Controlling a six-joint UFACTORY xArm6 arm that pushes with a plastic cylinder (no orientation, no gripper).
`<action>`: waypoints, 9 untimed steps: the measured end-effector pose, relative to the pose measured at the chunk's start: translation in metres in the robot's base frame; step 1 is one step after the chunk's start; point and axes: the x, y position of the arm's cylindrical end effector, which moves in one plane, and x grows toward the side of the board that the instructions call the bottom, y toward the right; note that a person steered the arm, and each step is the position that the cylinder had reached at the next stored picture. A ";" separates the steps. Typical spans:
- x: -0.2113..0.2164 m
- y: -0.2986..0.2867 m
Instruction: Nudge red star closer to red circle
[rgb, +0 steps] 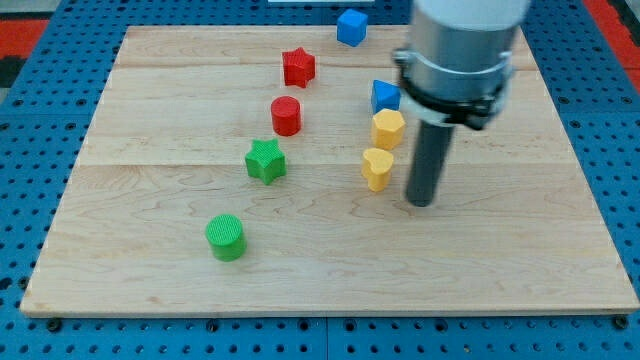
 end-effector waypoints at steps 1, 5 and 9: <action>-0.057 0.086; -0.245 -0.058; -0.302 -0.183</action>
